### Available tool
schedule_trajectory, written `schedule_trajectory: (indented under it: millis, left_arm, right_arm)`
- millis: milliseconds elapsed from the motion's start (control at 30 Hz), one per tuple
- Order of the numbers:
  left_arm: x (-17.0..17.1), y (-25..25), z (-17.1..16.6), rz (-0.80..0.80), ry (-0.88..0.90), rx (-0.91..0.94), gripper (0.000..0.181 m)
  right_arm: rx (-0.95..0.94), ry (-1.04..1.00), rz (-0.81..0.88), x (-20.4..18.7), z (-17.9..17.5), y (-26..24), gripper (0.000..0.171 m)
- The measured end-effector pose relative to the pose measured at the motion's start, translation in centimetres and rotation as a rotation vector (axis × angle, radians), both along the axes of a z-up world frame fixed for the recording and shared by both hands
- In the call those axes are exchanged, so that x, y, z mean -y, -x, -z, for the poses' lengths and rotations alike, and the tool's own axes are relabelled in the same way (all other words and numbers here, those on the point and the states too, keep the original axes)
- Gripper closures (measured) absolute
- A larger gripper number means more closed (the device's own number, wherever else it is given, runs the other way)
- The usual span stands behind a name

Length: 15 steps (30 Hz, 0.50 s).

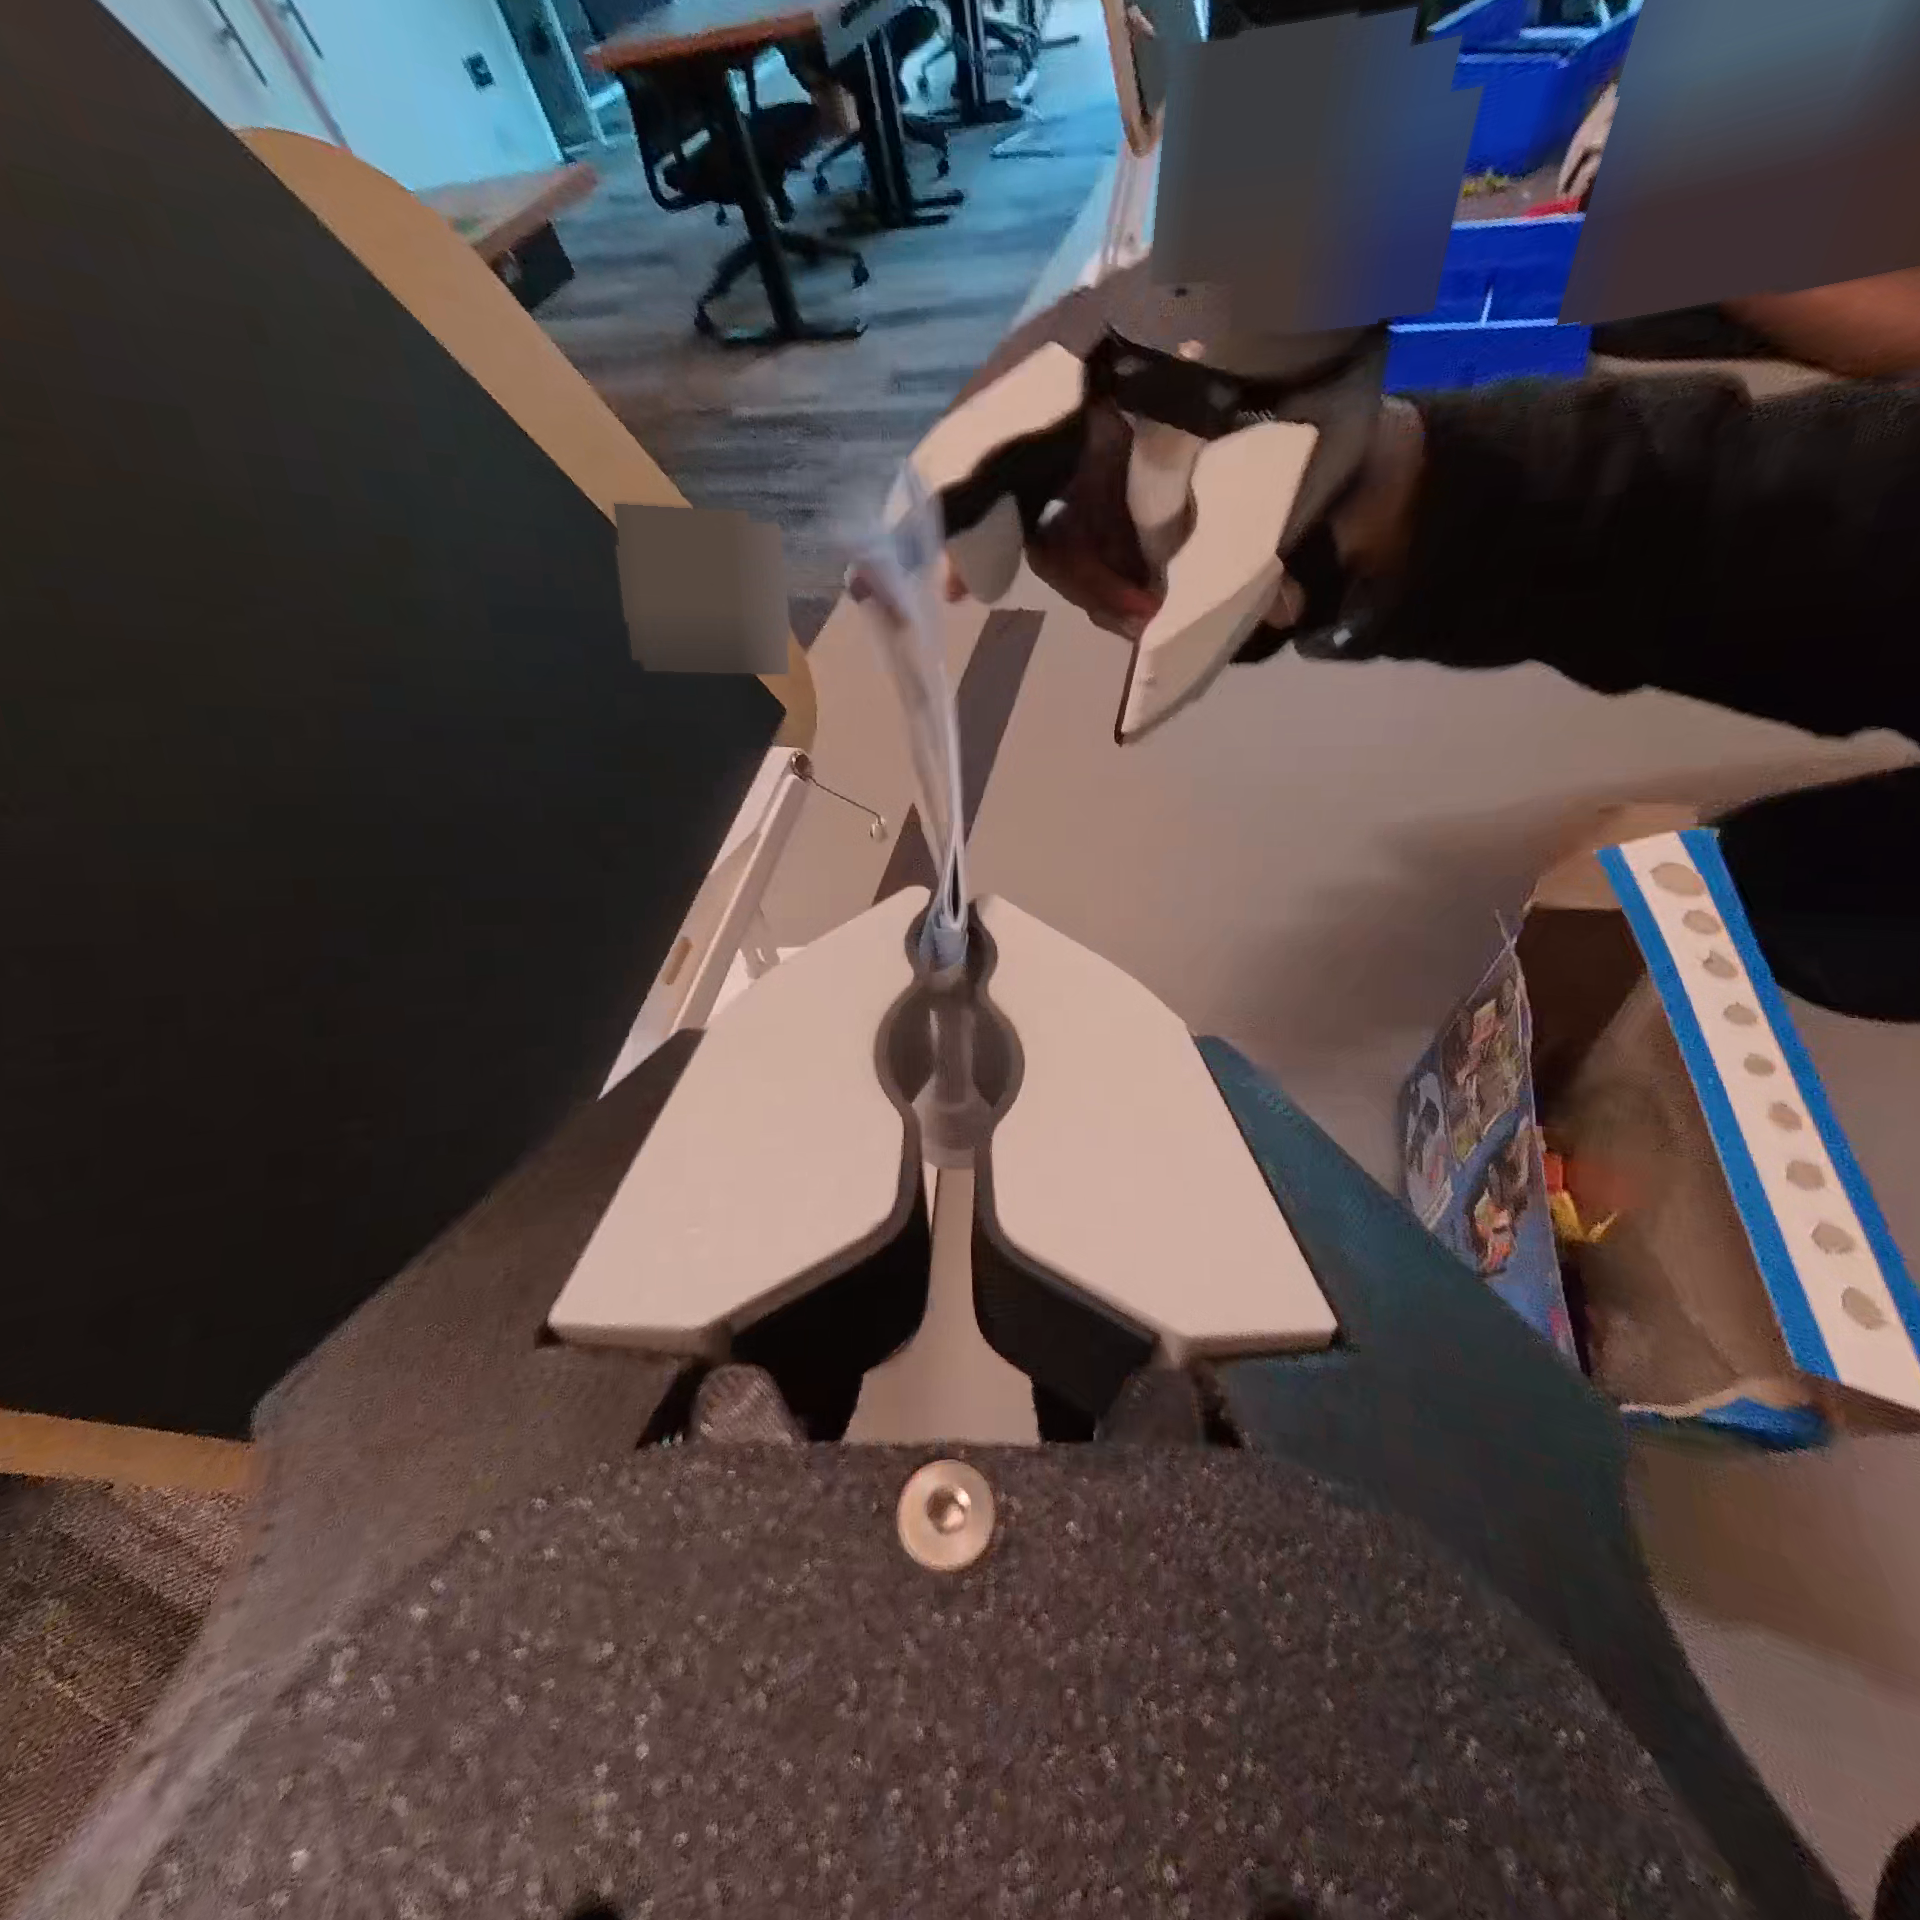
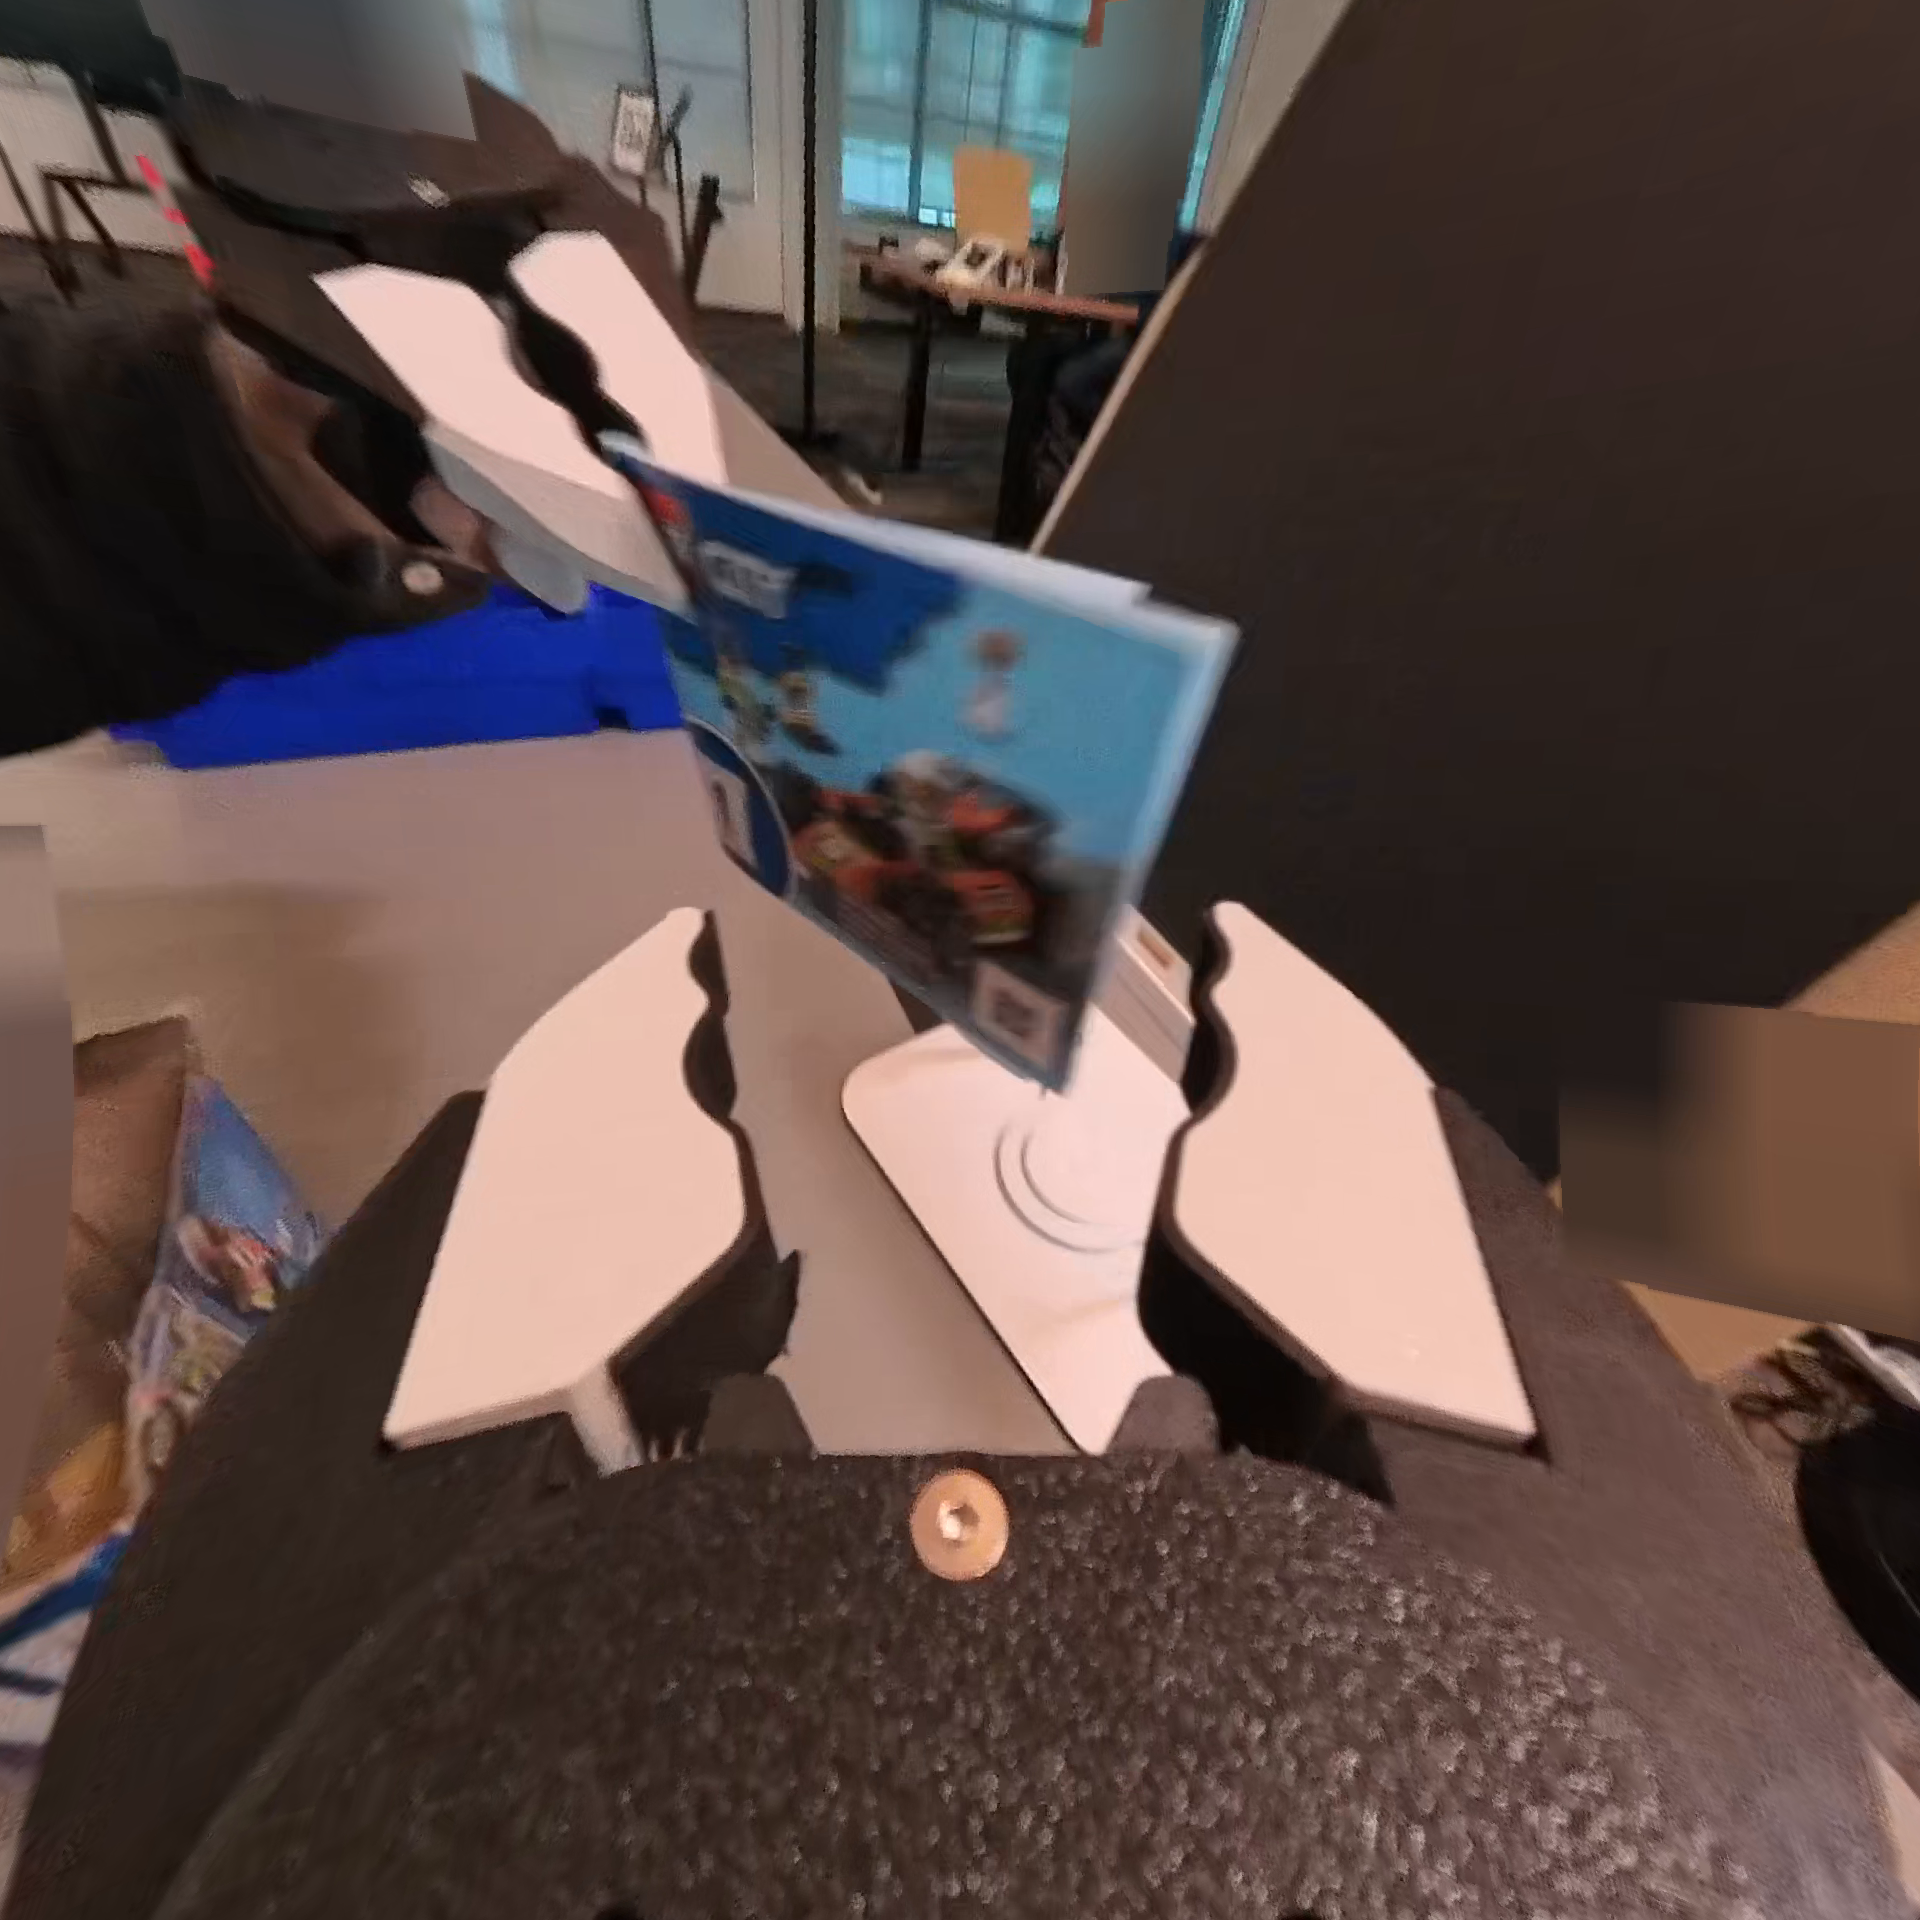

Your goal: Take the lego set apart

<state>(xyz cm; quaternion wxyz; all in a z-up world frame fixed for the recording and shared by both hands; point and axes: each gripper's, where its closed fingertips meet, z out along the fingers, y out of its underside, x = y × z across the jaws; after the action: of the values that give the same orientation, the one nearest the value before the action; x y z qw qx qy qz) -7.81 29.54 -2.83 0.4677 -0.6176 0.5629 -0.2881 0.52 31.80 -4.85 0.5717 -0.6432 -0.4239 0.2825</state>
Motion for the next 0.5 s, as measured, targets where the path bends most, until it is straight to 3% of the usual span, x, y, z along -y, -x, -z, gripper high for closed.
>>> schedule_trajectory:
  millis: [133,233,267,333,367,500]
  left_arm:
    - [0.3,-0.3,0.8,0.045,0.006,-0.034,0.179]
    - [0.4,-0.6,1.3,0.070,0.042,-0.030,0.179]
    - [0.4,-0.6,1.5,0.076,0.052,-0.033,0.179]
    - [-0.1,-0.5,1.7,0.061,0.076,-0.016,0.179]
    - [-0.5,-0.4,1.5,0.049,0.089,0.012,0.179]
    - [-1.3,-0.4,2.1,0.033,0.146,0.115,0.162]
  right_arm:
    - [0.049,0.049,-0.055,-1.0,0.9,0.2,0.077]
    - [0.067,0.081,-0.161,-0.3,1.7,1.5,0.090]
    - [0.064,0.077,-0.181,-0.2,1.7,1.7,0.103]
    - [0.026,0.077,-0.254,0.8,1.4,2.1,0.156]
    - [-0.007,0.094,-0.272,0.9,1.1,2.1,0.169]
    - [-0.116,0.260,-0.283,0.4,0.4,1.9,0.170]
